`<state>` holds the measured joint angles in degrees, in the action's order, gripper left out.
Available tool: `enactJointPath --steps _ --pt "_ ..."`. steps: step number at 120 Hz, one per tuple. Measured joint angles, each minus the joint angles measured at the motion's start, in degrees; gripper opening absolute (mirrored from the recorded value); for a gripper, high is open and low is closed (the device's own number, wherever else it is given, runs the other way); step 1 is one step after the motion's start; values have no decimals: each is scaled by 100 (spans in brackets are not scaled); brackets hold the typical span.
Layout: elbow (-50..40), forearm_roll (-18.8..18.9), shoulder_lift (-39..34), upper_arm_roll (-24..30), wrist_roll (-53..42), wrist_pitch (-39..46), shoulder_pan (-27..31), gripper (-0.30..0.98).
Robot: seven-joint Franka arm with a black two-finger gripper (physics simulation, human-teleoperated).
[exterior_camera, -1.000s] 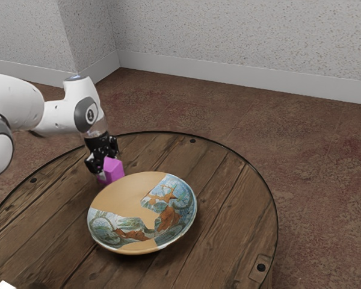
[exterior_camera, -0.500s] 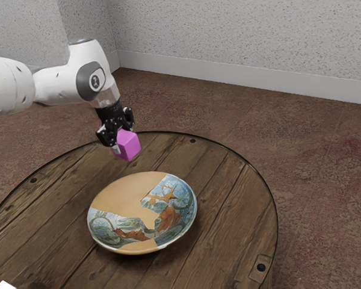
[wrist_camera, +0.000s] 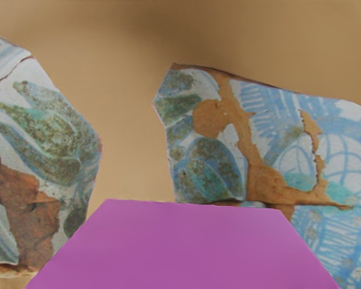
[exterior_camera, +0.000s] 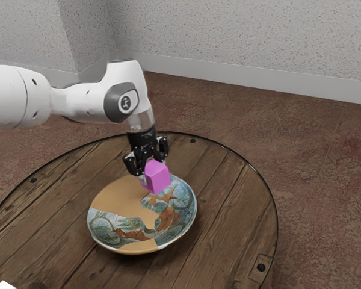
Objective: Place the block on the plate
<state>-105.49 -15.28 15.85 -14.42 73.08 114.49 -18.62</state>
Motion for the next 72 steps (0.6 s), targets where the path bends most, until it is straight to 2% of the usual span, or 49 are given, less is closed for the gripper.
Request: enactJointPath --steps 14,50,72 --pt "-328 8 0 65 -3 139 -4 39" --pt "-490 12 260 71 -12 465 -1 41" --pt "-571 5 257 71 -17 632 -2 55"
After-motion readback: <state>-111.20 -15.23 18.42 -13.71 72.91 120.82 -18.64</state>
